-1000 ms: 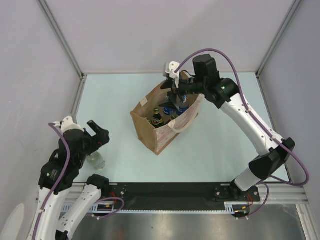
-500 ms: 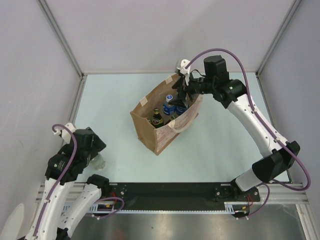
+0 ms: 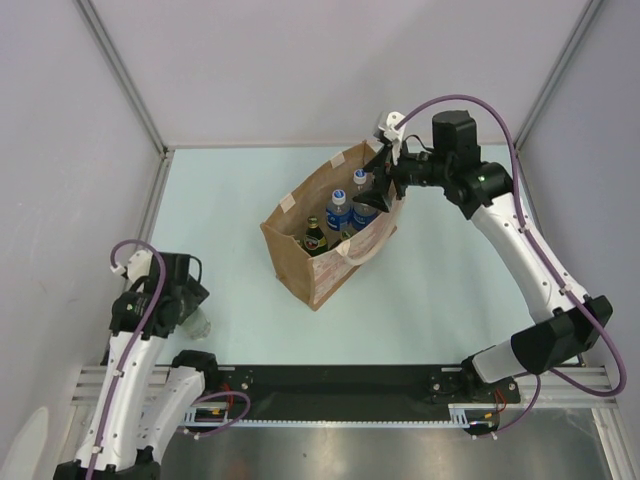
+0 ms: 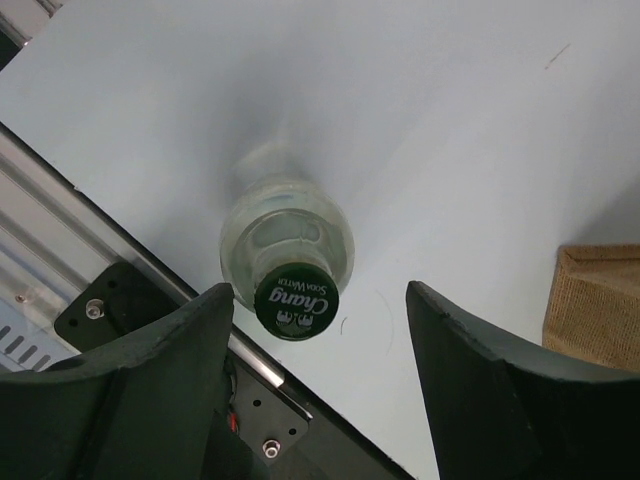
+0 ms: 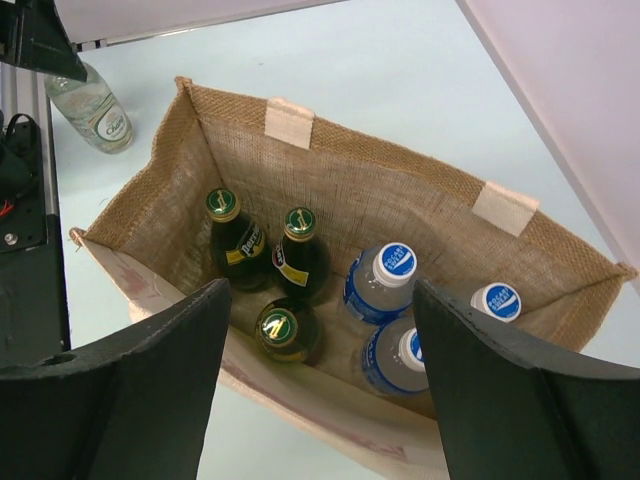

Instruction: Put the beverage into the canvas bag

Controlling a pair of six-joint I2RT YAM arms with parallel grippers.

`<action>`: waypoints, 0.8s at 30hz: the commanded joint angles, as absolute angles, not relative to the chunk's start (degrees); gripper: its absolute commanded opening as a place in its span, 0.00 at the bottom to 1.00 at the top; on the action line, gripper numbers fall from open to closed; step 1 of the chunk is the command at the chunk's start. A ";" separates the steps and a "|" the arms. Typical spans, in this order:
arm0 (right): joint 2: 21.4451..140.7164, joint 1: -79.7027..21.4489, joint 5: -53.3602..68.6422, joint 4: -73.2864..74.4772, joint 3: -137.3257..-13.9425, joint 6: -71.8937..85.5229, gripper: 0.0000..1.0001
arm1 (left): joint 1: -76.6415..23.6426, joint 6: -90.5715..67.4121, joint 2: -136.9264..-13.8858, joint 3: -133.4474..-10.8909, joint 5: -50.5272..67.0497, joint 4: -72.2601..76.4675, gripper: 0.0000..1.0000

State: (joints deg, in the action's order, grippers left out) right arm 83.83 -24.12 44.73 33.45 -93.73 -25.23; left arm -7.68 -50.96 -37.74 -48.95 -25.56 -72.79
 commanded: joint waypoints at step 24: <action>78.84 -20.30 47.29 30.06 -90.00 -22.32 0.79 | 2.37 -40.18 -41.84 -52.82 -18.73 -66.53 0.07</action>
State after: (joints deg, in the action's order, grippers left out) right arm 80.90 -20.49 46.00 31.79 -90.37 -23.33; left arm 1.96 -43.40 -42.09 -49.21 -22.00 -68.25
